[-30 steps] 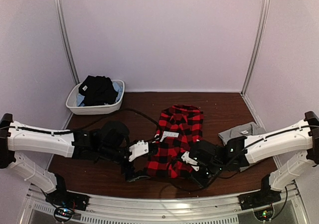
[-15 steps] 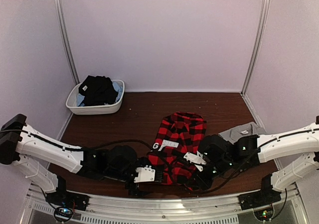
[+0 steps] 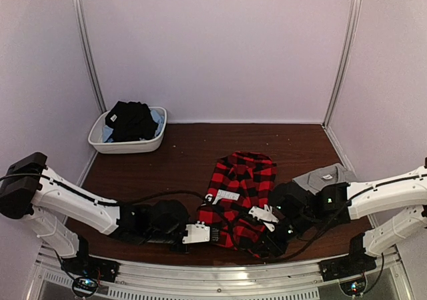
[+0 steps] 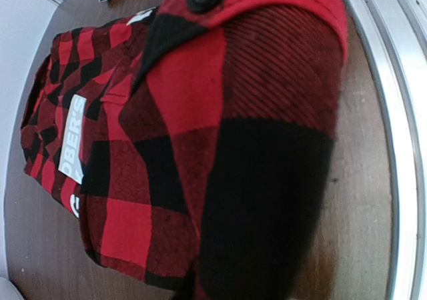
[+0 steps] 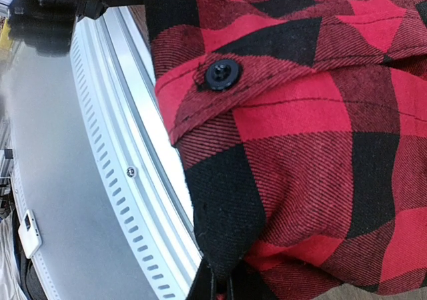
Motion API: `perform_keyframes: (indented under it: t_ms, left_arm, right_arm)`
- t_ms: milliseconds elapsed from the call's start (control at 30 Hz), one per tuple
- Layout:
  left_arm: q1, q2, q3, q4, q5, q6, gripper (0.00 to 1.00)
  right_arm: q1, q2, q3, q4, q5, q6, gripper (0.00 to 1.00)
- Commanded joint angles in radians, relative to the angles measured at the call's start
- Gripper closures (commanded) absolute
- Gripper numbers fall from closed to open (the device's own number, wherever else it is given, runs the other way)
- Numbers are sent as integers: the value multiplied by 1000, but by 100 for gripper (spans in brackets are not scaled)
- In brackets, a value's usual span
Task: Fold and stack the long sleeve shirts
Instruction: Pick up the 2/3-rectangle-folded shirt from the center of the board, then fold the 2/3-rectangle-folded shirt at the center of the board.
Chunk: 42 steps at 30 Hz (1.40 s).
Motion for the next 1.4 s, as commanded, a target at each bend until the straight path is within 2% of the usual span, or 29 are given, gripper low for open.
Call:
perform_keyframes:
  t_ms: [0, 133, 233, 333, 433, 600, 800, 1000, 1133, 1233, 1300, 1367]
  left_arm:
    - [-1, -19, 51, -76, 44, -47, 100]
    - [5, -38, 110, -225, 139, -99, 100]
    - [14, -40, 181, -326, 241, -162, 100]
    - [32, -34, 242, -408, 319, -229, 100]
    - [63, -19, 295, -477, 392, -287, 100]
    - [122, -20, 329, -519, 534, -332, 100]
    - [173, -24, 361, -557, 683, -335, 100]
    - [195, -4, 378, -585, 763, -334, 100]
    - [195, 2, 382, -589, 799, -329, 100]
    - [199, 2, 382, -599, 820, -323, 100]
    - [199, 4, 380, -614, 822, -314, 100]
    - [200, 8, 377, -634, 826, -305, 100]
  right_arm:
    - [-4, -19, 0, -2, 27, 3, 97]
    - [-1, -36, 9, -22, 77, 11, 80]
    - [20, -69, 19, -32, 124, 24, 54]
    - [52, -107, 23, -30, 167, 47, 38]
    - [97, -129, 32, -36, 220, 68, 28]
    - [171, -130, 50, -77, 313, 96, 22]
    - [248, -99, 97, -162, 439, 121, 18]
    - [294, -40, 129, -196, 527, 135, 18]
    - [301, 0, 134, -216, 560, 132, 23]
    - [301, 16, 143, -227, 577, 127, 34]
    - [301, 15, 150, -225, 577, 119, 47]
    - [301, 8, 158, -222, 564, 115, 64]
